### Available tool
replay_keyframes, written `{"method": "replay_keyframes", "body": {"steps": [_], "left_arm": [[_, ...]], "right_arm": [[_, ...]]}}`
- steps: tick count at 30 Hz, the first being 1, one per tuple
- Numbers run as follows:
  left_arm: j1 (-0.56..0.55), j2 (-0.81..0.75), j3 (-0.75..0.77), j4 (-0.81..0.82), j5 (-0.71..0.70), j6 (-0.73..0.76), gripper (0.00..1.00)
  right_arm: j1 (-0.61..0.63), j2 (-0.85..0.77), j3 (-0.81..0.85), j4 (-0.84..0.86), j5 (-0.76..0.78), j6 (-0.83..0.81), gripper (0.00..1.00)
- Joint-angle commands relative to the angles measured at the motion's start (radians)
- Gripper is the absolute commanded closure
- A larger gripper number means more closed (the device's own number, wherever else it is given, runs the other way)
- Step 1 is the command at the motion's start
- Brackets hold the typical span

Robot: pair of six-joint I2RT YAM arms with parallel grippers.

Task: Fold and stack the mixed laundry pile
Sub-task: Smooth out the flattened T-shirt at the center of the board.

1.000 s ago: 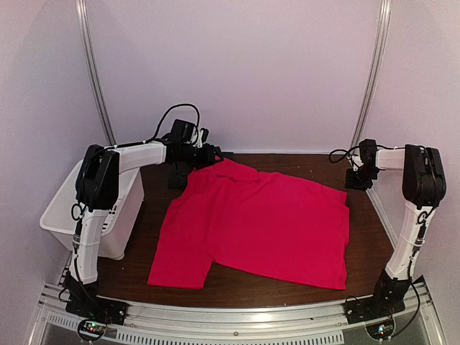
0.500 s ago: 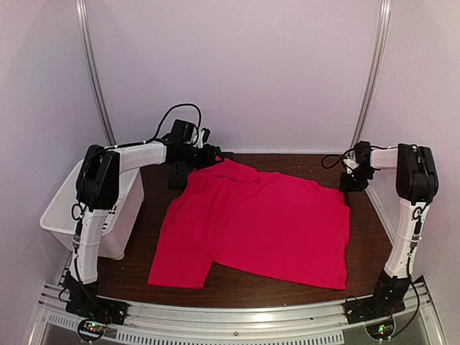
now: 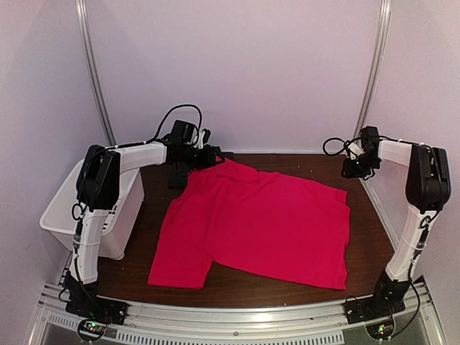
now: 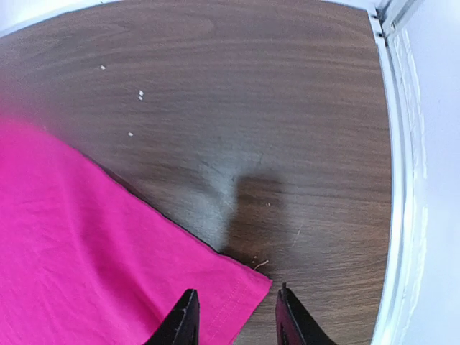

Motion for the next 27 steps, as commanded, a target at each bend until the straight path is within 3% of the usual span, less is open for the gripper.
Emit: {"method": "replay_keyframes", "body": {"steps": [1,18,27], "left_arm": [[0.006,0.015,0.027,0.024,0.012,0.011,0.51],[0.006,0.018,0.019,0.037,0.030,0.012,0.51],[0.007,0.020,0.023,0.033,0.036,0.016,0.52]], "right_arm": [[0.007,0.020,0.059,-0.047,-0.060,-0.050,0.63],[0.007,0.198,0.113,-0.149,0.046,-0.122,0.64],[0.007,0.203,0.101,-0.126,0.090,-0.153,0.60]]}}
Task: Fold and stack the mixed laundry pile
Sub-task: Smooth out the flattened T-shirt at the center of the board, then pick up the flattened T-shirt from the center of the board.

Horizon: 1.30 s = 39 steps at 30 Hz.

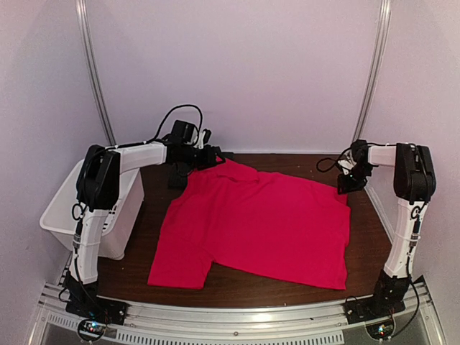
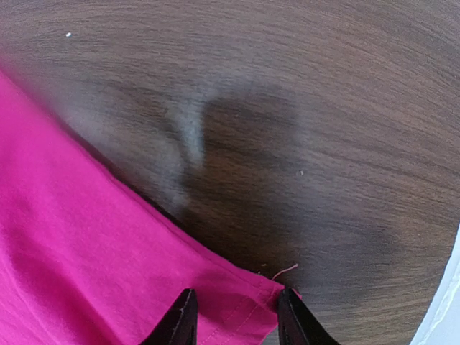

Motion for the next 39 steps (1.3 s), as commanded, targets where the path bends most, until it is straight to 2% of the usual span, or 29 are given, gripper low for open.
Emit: {"method": "replay_keyframes", "body": {"steps": [1,4,18,30,32,39], "left_arm": [[0.007,0.020,0.026,0.031,0.016,0.016,0.52],[0.007,0.020,0.028,0.037,0.019,0.017,0.52],[0.007,0.022,0.044,0.046,0.023,0.006,0.52],[0.007,0.024,0.048,0.046,0.022,0.005,0.52],[0.007,0.024,0.045,0.046,0.021,0.004,0.52],[0.008,0.013,0.031,0.036,0.000,-0.005,0.52]], "right_arm": [[0.005,0.018,0.015,-0.020,0.076,-0.029,0.58],[0.005,-0.012,-0.002,-0.001,0.075,-0.031,0.54],[0.001,-0.049,0.048,-0.007,0.048,-0.045,0.58],[-0.013,0.101,0.092,-0.035,0.122,-0.052,0.60],[-0.013,0.109,0.089,-0.036,0.114,-0.054,0.64],[-0.013,0.126,0.119,-0.060,0.101,-0.060,0.95]]}}
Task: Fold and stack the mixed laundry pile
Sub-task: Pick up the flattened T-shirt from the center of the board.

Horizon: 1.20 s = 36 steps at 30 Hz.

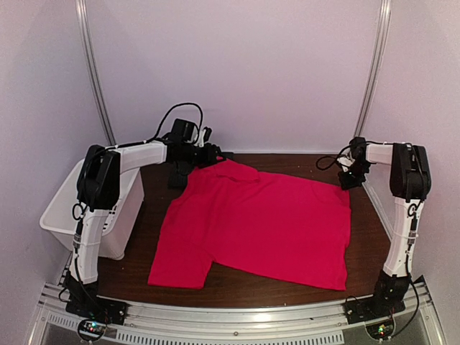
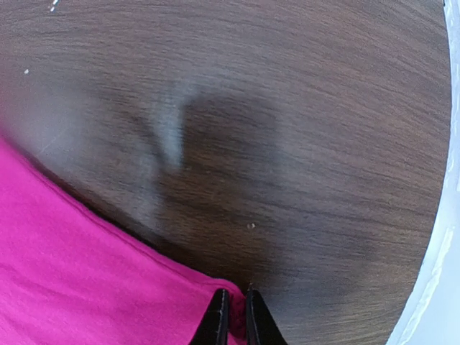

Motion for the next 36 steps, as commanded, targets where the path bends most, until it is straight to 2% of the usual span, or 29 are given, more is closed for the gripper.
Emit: {"method": "replay_keyframes", "body": {"steps": [1,9,15,28,36], "left_arm": [[0.006,0.006,0.008,0.026,-0.014,-0.007,0.52],[-0.003,-0.055,-0.098,0.033,-0.126,-0.029,0.55],[-0.014,-0.042,-0.115,0.020,-0.160,-0.052,0.58],[-0.026,0.064,0.000,0.022,-0.122,-0.098,0.59],[-0.029,0.075,0.003,-0.006,-0.155,-0.108,0.60]], "right_arm": [[-0.006,0.054,0.023,-0.052,0.025,-0.002,1.00],[0.015,-0.009,0.014,0.000,0.041,0.025,1.00],[0.025,-0.023,0.014,-0.001,0.043,0.024,1.00],[0.026,-0.030,0.004,0.011,0.032,0.025,1.00],[0.027,-0.034,0.006,0.013,0.032,0.023,1.00]]}}
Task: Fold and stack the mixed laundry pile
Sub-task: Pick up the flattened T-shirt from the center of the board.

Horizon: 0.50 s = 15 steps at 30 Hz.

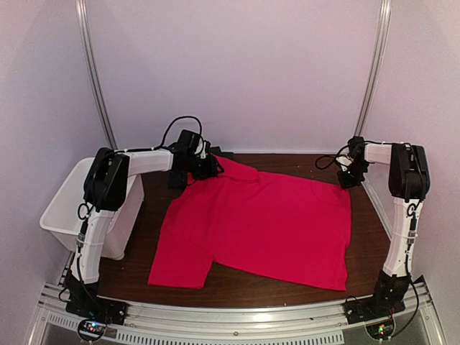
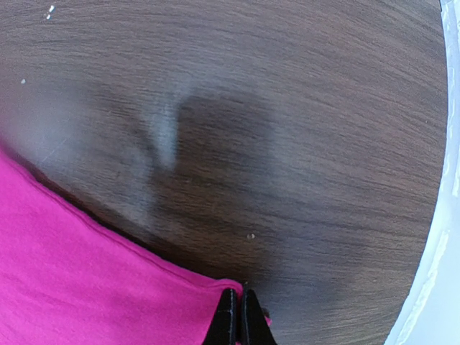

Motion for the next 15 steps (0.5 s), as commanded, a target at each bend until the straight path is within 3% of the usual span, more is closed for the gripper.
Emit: {"method": "replay_keyframes", "body": {"steps": [1,15], "left_arm": [[-0.007,0.012,0.021,0.004,-0.022,-0.018,0.60],[-0.011,0.096,0.109,0.037,0.028,-0.075,0.60]], "right_arm": [[0.007,-0.042,-0.011,0.009,0.013,0.007,1.00],[0.007,-0.054,-0.017,0.012,0.007,0.007,1.00]]}}
